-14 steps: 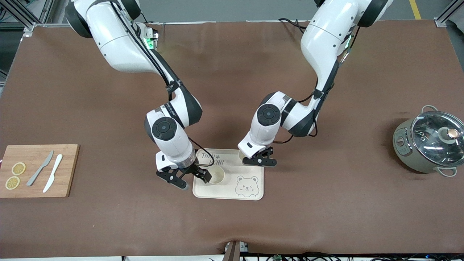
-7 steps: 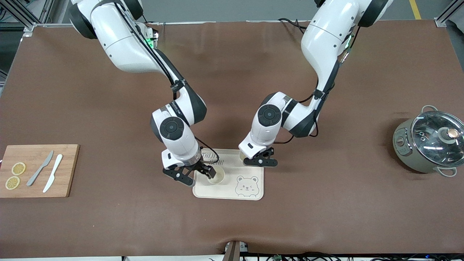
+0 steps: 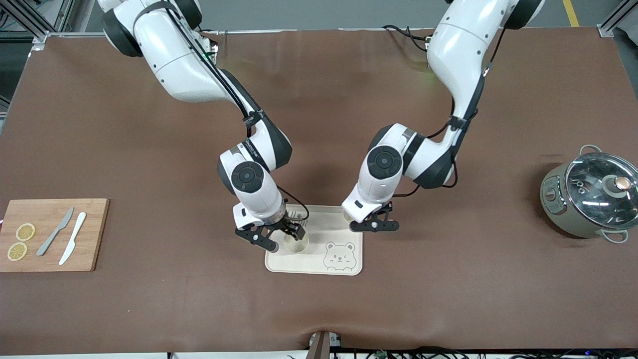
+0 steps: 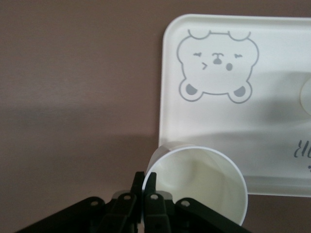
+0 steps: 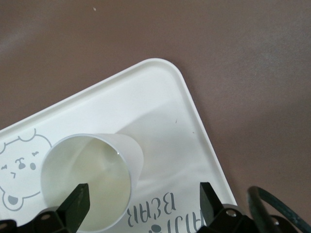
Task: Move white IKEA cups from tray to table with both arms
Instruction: 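Grasp the cup rim with the right gripper while the left gripper lifts its cup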
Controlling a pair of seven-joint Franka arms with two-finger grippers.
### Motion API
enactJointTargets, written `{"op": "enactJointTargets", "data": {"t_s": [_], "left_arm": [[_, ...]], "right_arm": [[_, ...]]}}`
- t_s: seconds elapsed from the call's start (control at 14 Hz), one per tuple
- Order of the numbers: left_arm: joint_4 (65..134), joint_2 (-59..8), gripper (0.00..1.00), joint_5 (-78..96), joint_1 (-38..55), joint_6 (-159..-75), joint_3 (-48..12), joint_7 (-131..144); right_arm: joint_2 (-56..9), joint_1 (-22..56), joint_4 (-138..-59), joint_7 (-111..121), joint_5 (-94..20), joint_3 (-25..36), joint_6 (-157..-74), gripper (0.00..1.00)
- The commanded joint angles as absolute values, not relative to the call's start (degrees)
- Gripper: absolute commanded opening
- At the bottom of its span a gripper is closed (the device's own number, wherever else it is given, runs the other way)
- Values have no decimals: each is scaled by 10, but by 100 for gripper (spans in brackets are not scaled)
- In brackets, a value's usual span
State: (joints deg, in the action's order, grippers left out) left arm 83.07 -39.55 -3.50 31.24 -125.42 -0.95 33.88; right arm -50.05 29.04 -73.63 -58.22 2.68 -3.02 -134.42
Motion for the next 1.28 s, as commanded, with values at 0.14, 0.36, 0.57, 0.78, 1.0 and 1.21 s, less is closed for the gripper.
{"op": "enactJointTargets", "data": {"t_s": [0.14,0.36,0.57,0.78,1.0,1.21], "left_arm": [[973,-259,0,-49,250,-1245,-12,215],[1047,-185,0,-49,206,-1246,-15,165],[1095,-129,0,-50,179,-1248,-14,148],[1187,-69,0,-50,144,-1313,-15,103],[1288,-33,0,-48,113,-1411,-15,61],[1324,-12,0,-44,81,-1412,-17,10]], "right_arm": [[-519,297,-726,-592,24,-28,-1349,100],[-519,298,-726,-592,25,-28,-1349,100],[-523,298,-726,-592,25,-27,-1355,100],[-524,301,-725,-592,25,-27,-1361,100],[-524,304,-724,-592,26,-27,-1361,100],[-524,304,-723,-592,25,-27,-1361,85]]}}
